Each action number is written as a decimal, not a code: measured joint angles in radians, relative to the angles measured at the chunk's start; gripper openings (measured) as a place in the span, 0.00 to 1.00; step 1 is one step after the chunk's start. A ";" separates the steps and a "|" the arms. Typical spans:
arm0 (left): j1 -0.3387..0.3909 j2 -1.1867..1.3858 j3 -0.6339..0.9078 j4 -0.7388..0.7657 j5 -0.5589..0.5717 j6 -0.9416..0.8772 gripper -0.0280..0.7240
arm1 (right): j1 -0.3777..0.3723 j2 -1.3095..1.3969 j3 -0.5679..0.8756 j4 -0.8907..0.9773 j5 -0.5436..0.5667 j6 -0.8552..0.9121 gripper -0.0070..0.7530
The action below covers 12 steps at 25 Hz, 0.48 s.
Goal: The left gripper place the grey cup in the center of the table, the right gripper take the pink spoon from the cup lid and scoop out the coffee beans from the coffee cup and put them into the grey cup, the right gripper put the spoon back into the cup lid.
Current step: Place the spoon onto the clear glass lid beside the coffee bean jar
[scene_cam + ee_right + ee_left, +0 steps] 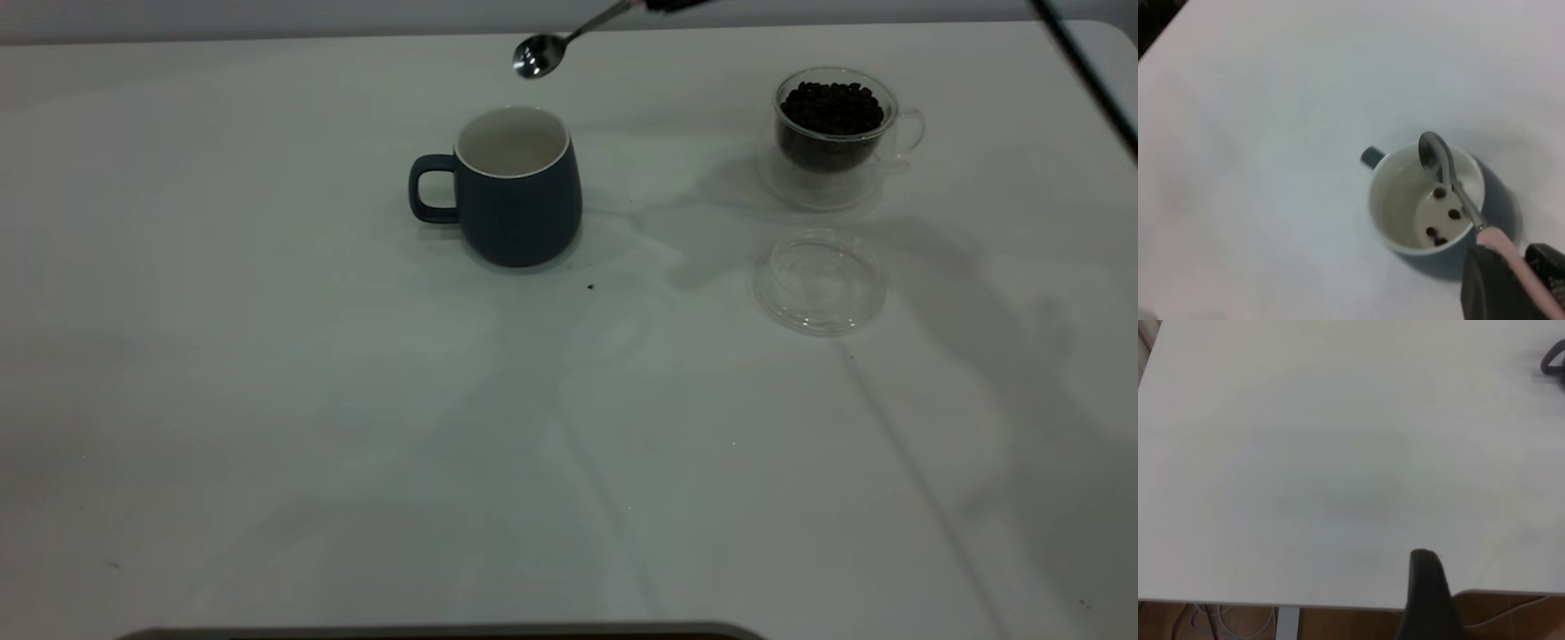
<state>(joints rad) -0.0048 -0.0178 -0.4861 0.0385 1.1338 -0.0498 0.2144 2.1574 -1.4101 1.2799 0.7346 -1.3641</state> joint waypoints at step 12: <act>0.000 0.000 0.000 0.000 0.000 0.000 0.79 | -0.320 -0.233 0.471 -0.013 -0.020 -0.002 0.14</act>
<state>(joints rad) -0.0048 -0.0178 -0.4861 0.0385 1.1338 -0.0498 -0.1059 1.9249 -0.9389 1.2670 0.7143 -1.3656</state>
